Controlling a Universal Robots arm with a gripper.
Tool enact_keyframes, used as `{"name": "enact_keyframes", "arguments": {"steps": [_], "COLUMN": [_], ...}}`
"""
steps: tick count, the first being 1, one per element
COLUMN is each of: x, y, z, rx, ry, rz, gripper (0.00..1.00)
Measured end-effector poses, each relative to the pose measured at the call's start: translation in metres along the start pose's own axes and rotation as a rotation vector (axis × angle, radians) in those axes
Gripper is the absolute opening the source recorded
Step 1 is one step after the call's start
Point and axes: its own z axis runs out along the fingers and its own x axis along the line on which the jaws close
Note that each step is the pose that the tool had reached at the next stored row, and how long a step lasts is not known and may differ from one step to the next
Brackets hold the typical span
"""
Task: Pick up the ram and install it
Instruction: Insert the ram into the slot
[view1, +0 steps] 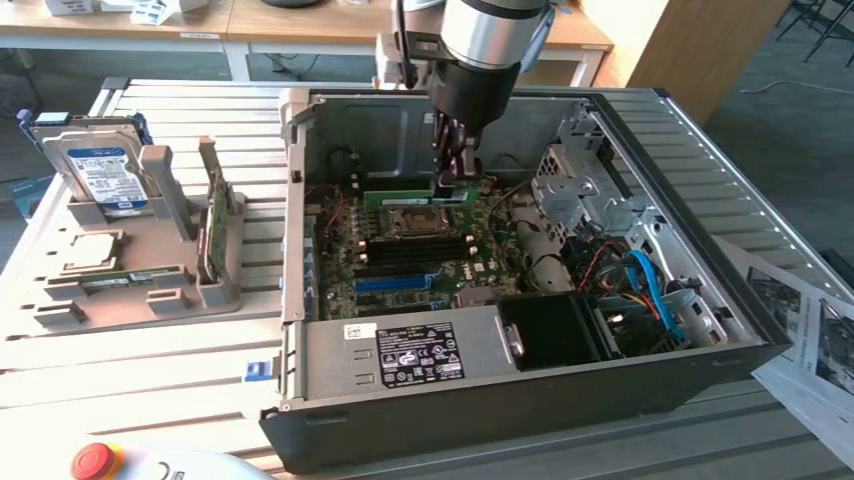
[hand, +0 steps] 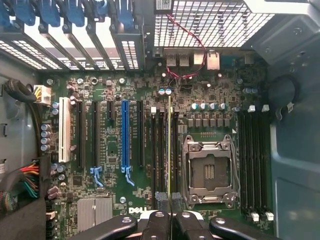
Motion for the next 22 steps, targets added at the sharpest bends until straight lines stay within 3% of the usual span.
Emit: {"name": "enact_keyframes", "arguments": {"steps": [22], "x": [0.001], "y": [-0.0013], "z": [0.0229], "rx": [0.0], "ry": [0.0001], "rz": [0.0], "gripper": [0.12]}}
